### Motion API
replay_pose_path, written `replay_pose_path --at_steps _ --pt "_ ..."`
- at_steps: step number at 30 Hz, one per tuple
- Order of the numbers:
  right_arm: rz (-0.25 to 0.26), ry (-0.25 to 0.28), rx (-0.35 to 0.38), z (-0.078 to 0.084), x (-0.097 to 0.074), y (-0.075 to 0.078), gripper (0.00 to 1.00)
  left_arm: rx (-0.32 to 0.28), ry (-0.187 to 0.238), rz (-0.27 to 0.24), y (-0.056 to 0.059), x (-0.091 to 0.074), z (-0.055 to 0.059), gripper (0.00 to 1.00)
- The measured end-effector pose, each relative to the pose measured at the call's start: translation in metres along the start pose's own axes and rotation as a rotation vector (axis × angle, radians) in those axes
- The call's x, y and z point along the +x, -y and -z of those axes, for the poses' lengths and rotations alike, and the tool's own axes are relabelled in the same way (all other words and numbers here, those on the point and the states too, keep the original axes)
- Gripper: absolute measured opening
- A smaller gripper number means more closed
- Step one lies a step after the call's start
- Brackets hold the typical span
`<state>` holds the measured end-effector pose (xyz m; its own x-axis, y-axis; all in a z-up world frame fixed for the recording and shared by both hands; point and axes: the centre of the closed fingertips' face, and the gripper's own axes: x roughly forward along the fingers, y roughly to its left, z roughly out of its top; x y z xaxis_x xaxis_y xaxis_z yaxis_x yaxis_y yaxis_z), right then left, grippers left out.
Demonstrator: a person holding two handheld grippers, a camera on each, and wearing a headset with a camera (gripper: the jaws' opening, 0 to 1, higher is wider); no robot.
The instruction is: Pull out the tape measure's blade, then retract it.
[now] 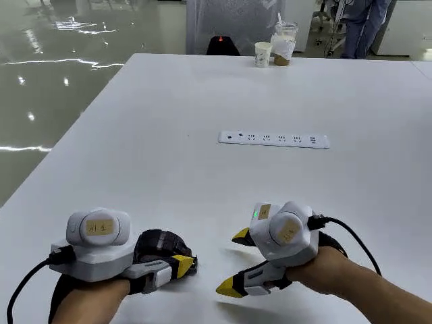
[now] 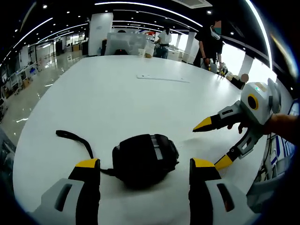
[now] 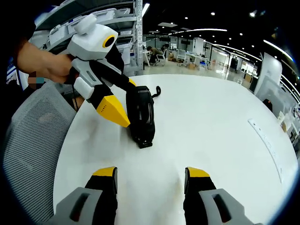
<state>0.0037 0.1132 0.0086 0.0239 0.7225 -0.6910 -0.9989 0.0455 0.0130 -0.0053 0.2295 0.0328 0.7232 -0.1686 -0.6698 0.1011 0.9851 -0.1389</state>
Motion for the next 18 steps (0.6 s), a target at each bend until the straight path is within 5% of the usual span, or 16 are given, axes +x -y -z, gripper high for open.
replay_pose_path --at_steps 18 --pt "0.092 0.066 0.084 0.011 -0.034 -0.003 0.65 0.088 0.025 0.08 0.004 -0.013 0.01 0.83"
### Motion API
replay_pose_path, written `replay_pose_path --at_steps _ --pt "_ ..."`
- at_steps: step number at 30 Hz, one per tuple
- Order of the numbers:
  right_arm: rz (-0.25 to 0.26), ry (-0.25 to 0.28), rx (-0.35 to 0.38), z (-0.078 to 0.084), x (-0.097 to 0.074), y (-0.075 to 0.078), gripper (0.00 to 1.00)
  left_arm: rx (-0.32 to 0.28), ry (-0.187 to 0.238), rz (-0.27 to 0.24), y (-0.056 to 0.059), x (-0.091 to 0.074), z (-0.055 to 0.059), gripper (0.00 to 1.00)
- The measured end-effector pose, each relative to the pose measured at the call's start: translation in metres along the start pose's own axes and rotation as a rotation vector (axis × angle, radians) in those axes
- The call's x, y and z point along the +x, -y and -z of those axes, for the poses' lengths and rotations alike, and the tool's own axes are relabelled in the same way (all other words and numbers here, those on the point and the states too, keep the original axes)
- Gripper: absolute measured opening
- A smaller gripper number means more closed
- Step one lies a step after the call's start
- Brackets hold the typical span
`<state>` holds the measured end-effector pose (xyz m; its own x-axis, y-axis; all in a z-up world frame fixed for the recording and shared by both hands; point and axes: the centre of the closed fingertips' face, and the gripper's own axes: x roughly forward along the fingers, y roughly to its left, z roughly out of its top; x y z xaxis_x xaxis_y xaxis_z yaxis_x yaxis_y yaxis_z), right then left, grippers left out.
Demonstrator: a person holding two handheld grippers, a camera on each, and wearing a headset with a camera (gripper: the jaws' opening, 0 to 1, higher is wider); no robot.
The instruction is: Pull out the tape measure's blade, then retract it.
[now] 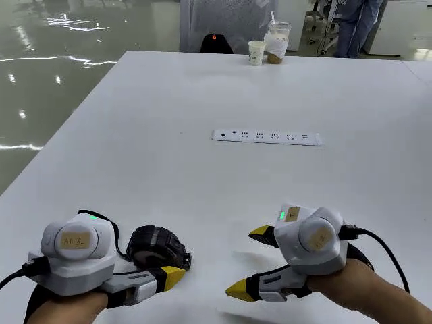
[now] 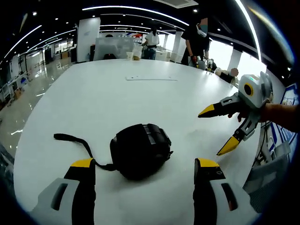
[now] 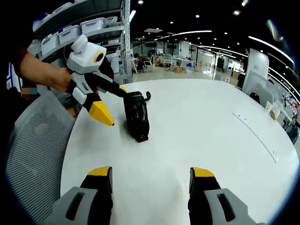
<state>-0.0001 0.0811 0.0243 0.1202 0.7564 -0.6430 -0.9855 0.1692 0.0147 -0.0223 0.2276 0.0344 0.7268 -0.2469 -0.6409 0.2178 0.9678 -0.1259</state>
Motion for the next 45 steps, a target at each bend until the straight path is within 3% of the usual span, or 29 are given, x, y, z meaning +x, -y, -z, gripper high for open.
replay_pose_path --at_steps 5,11,16,23,32,40,45 --pt "0.039 0.027 0.04 0.005 -0.011 -0.001 0.7 0.012 0.02 0.037 0.003 -0.006 0.002 0.83" --pt "0.064 0.046 0.073 0.01 -0.024 -0.003 0.72 0.047 0.017 0.041 0.003 -0.01 0.005 0.84" --pt "0.1 0.042 0.081 0.019 -0.033 -0.004 0.76 0.051 0.034 0.071 0.009 -0.013 0.004 0.86" --pt "0.152 0.083 0.097 0.024 -0.048 -0.005 0.81 0.104 0.04 0.097 0.015 -0.016 0.006 0.88" --pt "0.191 0.13 0.154 0.032 -0.064 -0.006 0.87 0.113 0.07 0.119 0.019 -0.022 0.005 0.93" --pt "0.206 0.157 0.173 0.037 -0.073 -0.01 0.91 0.129 0.064 0.121 0.017 -0.023 0.007 0.96" --pt "0.226 0.21 0.194 0.034 -0.079 -0.011 0.93 0.131 0.078 0.138 0.019 -0.027 0.008 0.99"
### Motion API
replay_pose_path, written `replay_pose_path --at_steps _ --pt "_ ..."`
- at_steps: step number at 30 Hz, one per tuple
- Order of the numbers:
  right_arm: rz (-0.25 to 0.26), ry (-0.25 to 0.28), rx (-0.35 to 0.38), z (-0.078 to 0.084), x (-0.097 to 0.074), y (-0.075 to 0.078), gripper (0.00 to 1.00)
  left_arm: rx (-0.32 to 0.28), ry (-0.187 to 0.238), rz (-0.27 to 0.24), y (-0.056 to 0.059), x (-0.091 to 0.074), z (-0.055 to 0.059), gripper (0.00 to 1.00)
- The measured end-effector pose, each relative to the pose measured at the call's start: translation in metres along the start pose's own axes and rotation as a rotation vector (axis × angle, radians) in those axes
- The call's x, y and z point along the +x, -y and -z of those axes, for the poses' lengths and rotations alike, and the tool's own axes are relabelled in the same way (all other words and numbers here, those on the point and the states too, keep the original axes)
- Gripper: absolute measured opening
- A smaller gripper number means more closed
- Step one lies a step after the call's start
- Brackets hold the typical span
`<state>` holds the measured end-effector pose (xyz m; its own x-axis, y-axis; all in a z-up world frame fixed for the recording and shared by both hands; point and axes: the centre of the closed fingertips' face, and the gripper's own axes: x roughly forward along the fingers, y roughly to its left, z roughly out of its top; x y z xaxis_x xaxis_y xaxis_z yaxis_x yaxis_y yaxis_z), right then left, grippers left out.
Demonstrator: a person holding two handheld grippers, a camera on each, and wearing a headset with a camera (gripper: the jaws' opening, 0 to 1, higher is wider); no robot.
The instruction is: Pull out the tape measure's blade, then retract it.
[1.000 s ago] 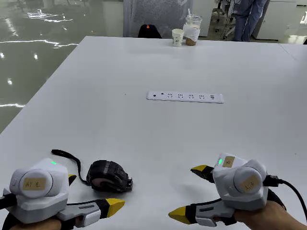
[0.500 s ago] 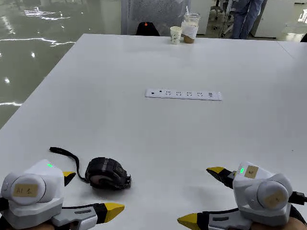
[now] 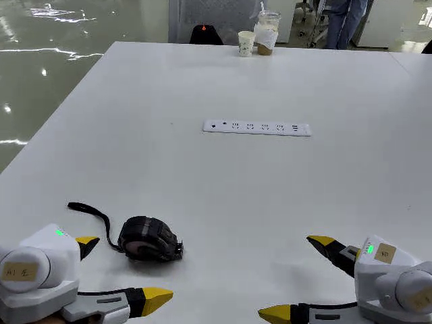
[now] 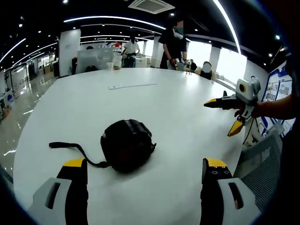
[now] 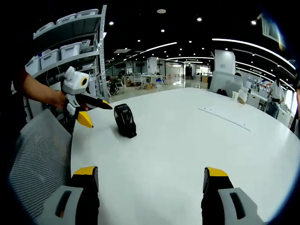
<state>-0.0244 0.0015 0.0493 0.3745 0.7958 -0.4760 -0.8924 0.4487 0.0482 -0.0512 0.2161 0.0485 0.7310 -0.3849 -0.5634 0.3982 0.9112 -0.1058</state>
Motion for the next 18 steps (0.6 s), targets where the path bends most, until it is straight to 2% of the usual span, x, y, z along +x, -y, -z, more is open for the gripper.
replay_pose_path --at_steps 5,8,13,18 --pt "0.001 0.048 0.038 -0.003 -0.006 -0.002 0.95 0.041 0.03 0.024 0.006 -0.005 -0.001 0.99" --pt "0.001 0.061 0.057 -0.003 -0.008 -0.004 0.99 0.039 0.052 0.039 0.008 -0.008 -0.003 0.99" --pt "0.007 0.065 0.057 0.001 -0.014 -0.006 0.99 0.065 0.076 0.05 0.01 -0.015 -0.007 0.99" --pt "0.009 0.076 0.035 0.002 -0.02 -0.009 0.99 0.091 0.083 0.058 0.013 -0.02 -0.008 0.99"
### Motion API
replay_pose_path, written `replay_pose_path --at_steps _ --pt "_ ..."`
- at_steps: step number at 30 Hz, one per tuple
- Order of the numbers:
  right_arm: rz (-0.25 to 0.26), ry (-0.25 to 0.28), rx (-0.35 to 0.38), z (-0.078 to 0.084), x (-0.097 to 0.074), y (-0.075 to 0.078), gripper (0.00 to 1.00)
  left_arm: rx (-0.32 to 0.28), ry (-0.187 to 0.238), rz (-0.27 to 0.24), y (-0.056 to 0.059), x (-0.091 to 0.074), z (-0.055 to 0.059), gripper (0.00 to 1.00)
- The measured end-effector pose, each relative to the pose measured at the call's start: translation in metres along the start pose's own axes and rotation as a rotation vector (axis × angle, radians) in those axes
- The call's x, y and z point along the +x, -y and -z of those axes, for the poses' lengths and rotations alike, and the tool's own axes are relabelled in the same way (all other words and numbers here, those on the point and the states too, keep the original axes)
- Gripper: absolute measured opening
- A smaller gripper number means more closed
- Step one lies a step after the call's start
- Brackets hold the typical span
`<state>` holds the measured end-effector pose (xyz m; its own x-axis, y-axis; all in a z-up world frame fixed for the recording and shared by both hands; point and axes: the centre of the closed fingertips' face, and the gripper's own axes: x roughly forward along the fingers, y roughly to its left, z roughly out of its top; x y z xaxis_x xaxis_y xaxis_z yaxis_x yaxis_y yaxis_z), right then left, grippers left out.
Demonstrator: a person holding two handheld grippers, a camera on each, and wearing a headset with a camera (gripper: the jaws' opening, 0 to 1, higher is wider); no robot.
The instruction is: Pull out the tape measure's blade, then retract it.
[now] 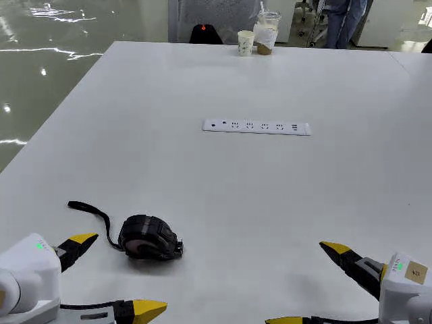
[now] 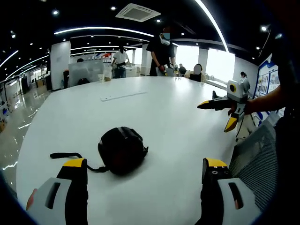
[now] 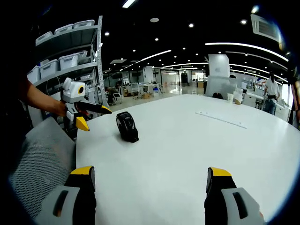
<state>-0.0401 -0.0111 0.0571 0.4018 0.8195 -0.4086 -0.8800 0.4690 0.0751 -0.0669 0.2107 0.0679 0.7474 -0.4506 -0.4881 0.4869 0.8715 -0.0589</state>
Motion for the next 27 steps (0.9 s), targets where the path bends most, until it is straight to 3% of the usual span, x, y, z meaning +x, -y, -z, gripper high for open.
replay_pose_path --at_steps 9,19,27 --pt "-0.004 -0.006 -0.001 0.004 -0.003 -0.003 0.99 0.004 -0.002 0.033 0.01 -0.005 0.001 0.99" --pt "-0.005 -0.006 -0.015 0.003 -0.004 -0.004 0.99 0.04 -0.012 0.036 0.01 -0.004 -0.001 0.99" --pt "-0.009 -0.014 -0.021 0.004 -0.004 -0.004 0.99 0.035 -0.004 0.042 0.01 -0.005 -0.002 0.99"
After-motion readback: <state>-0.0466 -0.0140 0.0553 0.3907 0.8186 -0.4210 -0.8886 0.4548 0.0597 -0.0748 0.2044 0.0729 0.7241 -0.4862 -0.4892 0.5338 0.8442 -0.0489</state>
